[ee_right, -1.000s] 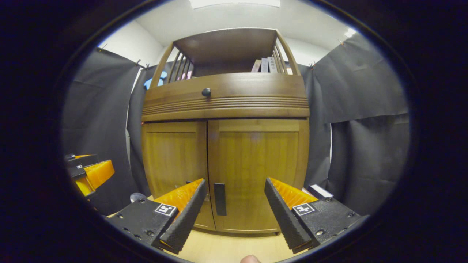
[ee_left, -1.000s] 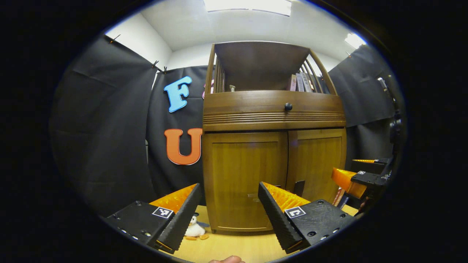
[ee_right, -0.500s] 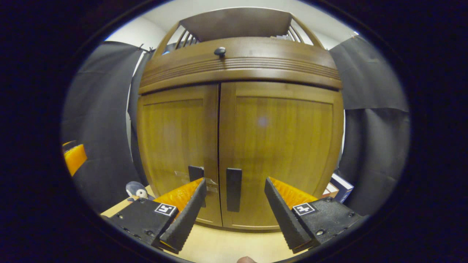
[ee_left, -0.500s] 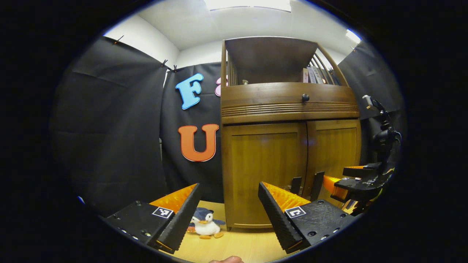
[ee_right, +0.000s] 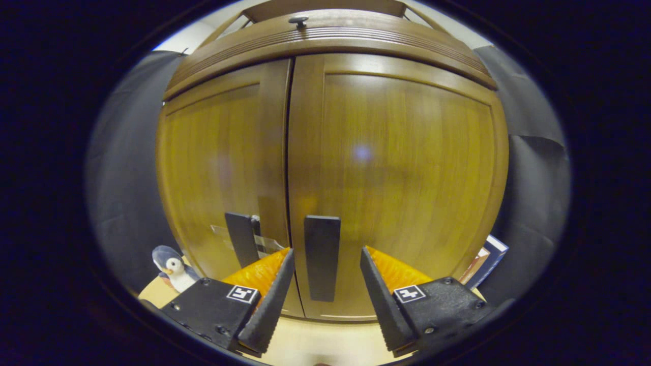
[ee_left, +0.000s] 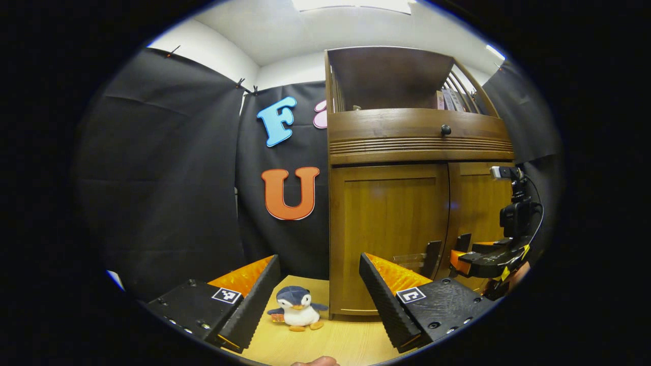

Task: Open the right door of the double-door shoe cabinet with the right hand, and open the left door with the left hand.

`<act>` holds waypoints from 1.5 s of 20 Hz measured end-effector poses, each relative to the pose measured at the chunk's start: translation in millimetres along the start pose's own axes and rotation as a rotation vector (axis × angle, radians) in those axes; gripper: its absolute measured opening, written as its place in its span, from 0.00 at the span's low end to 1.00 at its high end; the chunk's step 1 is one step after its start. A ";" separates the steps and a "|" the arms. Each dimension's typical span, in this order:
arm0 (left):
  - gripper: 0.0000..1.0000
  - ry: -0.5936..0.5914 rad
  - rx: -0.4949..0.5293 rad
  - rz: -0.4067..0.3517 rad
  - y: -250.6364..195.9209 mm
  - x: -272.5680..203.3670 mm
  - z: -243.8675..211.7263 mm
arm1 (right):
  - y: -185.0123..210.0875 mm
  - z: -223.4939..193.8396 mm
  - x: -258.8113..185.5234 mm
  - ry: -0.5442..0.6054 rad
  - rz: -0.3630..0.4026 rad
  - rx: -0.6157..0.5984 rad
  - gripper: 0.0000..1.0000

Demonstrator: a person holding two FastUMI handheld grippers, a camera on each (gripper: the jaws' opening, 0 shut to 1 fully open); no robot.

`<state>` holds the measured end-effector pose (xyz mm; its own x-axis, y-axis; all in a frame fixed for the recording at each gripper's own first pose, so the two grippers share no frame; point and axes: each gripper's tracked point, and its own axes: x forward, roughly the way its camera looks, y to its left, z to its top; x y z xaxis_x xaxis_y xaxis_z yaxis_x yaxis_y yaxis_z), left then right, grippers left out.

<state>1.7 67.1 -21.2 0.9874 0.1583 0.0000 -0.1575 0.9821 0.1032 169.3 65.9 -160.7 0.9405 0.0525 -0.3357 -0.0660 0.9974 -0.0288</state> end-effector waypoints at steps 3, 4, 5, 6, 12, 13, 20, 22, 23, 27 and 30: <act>0.95 0.005 -0.003 0.003 1.8 3.3 -0.1 | 3.9 -0.8 9.1 -0.009 0.006 0.002 0.76; 0.95 0.003 -0.004 0.003 0.9 4.6 1.4 | 6.2 -1.3 10.7 -0.012 0.011 0.006 0.71; 0.95 0.003 -0.005 0.000 0.3 5.0 1.6 | 7.6 -1.6 12.2 -0.013 0.017 0.009 0.69; 0.95 0.002 -0.004 -0.002 0.1 4.7 1.8 | 7.3 -3.1 14.4 -0.015 0.015 0.014 0.62; 0.95 0.010 -0.010 -0.010 -2.7 3.6 -0.2 | 8.1 -4.4 17.9 -0.023 0.018 0.040 0.41; 0.95 0.010 -0.010 -0.007 -2.1 3.0 0.4 | 8.0 -4.0 18.3 -0.025 0.012 0.039 0.39; 0.95 0.027 -0.015 0.003 -1.4 -0.4 0.0 | 8.5 -5.5 17.8 -0.016 -0.001 0.035 0.34; 0.95 0.029 -0.018 0.003 -0.7 -0.8 0.5 | 7.8 -5.5 16.4 -0.010 0.006 0.040 0.32; 0.95 0.030 -0.021 0.003 -0.8 -0.6 0.5 | 8.2 -5.5 15.2 -0.006 0.009 0.041 0.31; 0.95 0.047 -0.034 0.011 -0.5 0.0 -0.5 | 6.0 -7.0 8.5 0.000 -0.001 0.033 0.30; 0.95 0.048 -0.046 0.009 0.0 -1.5 1.0 | 5.3 -12.8 -3.0 0.004 0.009 0.034 0.30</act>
<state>0.2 66.8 -20.2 0.9842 0.1709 -0.0472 -0.1682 0.9841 0.0573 161.9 70.3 -171.9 0.9385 0.0612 -0.3398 -0.0628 0.9980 0.0063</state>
